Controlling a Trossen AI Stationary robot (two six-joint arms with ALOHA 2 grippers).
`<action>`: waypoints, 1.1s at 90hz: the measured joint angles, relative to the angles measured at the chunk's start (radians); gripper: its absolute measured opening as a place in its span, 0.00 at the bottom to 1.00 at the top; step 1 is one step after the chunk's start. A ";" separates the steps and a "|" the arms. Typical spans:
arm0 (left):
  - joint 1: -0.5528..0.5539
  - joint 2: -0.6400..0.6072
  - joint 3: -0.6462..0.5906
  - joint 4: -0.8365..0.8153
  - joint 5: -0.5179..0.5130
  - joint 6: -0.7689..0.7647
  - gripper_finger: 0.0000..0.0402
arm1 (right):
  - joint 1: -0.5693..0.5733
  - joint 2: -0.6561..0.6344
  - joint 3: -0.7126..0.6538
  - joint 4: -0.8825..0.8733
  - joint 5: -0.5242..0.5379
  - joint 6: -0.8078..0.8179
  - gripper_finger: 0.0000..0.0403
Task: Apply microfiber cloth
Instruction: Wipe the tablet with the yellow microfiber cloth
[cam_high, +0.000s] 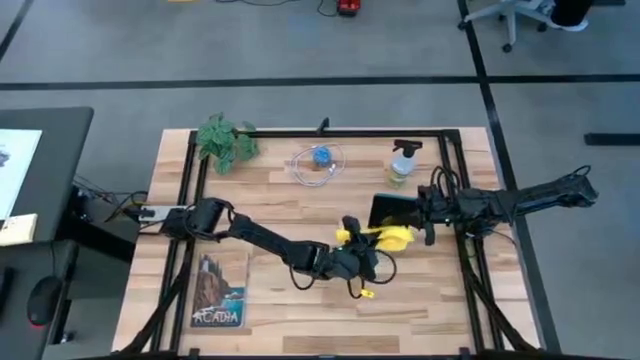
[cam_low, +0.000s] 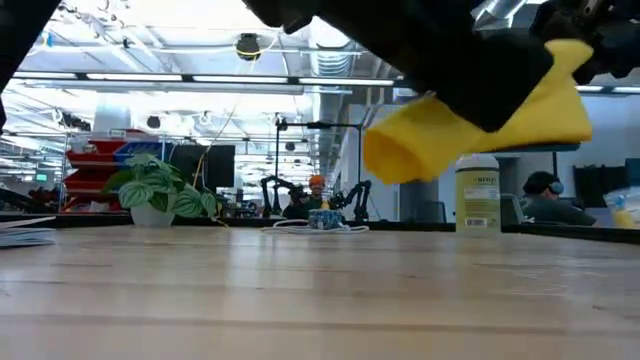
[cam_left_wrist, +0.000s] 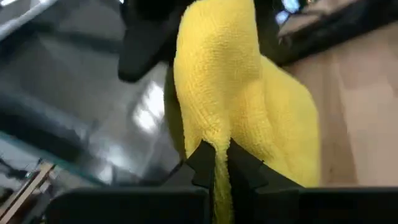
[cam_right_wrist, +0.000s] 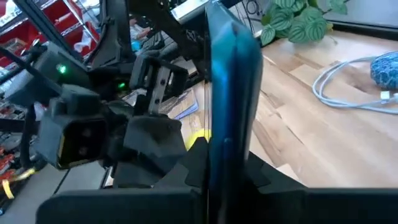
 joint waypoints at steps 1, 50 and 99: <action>0.000 0.000 0.000 0.004 -0.016 0.003 0.00 | 0.000 0.002 0.000 0.001 0.002 0.000 0.04; 0.004 -0.012 0.003 -0.055 -0.046 -0.148 0.00 | 0.001 0.032 -0.003 -0.014 -0.052 -0.009 0.04; 0.013 -0.039 0.000 0.131 -0.131 0.020 0.00 | 0.008 0.022 0.006 0.002 -0.050 0.000 0.04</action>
